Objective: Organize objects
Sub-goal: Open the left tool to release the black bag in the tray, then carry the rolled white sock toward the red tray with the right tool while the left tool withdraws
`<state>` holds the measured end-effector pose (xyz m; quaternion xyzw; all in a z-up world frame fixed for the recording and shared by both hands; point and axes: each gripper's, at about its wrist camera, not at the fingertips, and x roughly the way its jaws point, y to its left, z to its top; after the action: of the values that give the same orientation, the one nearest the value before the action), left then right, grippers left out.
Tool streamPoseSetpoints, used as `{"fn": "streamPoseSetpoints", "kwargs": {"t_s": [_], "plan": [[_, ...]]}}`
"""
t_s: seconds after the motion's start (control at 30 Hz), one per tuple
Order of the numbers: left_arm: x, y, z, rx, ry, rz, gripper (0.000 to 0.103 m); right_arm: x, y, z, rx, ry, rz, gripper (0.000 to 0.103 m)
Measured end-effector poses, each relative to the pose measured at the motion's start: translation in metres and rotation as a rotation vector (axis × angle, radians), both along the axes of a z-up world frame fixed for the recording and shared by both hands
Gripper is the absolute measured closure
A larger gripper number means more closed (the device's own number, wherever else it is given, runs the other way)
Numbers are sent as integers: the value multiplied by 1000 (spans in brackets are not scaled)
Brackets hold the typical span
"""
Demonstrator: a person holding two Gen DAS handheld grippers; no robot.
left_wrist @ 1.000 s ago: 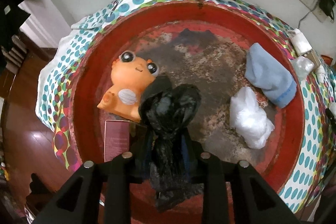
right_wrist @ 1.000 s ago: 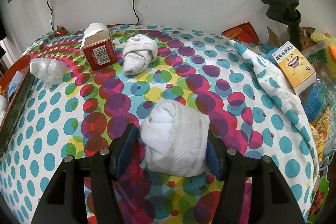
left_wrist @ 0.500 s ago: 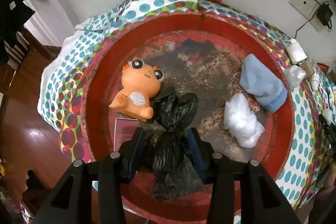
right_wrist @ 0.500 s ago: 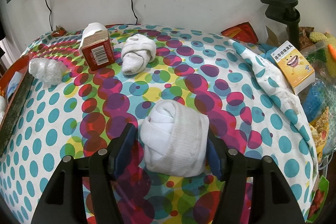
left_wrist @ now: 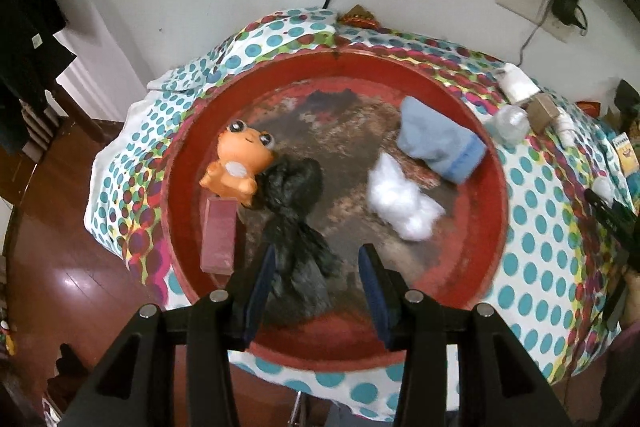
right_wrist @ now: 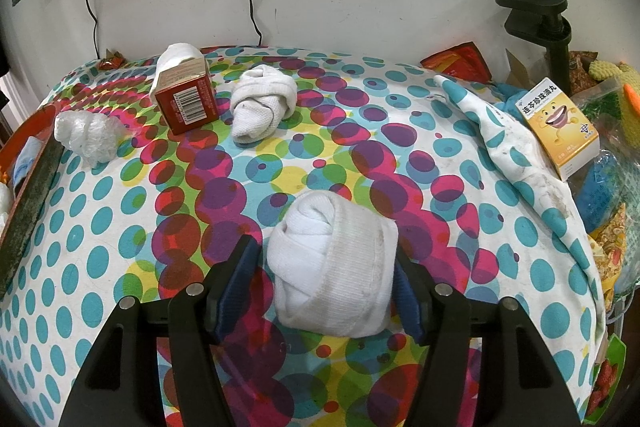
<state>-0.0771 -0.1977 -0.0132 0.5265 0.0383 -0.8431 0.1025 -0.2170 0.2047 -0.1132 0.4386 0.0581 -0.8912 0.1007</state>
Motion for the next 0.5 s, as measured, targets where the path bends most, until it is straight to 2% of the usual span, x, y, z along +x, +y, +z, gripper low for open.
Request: {"fn": "streamPoseSetpoints", "kwargs": {"t_s": [0.23,0.43,0.5], "plan": [[19,32,-5,-18,-17,-65,59,0,2,-1,-4,0,2,44],[27,46,-5,-49,-15,-93,59,3,1,1,-2,8,14,58],[29,47,-5,-50,-12,-100,59,3,2,1,0,7,11,59]]}}
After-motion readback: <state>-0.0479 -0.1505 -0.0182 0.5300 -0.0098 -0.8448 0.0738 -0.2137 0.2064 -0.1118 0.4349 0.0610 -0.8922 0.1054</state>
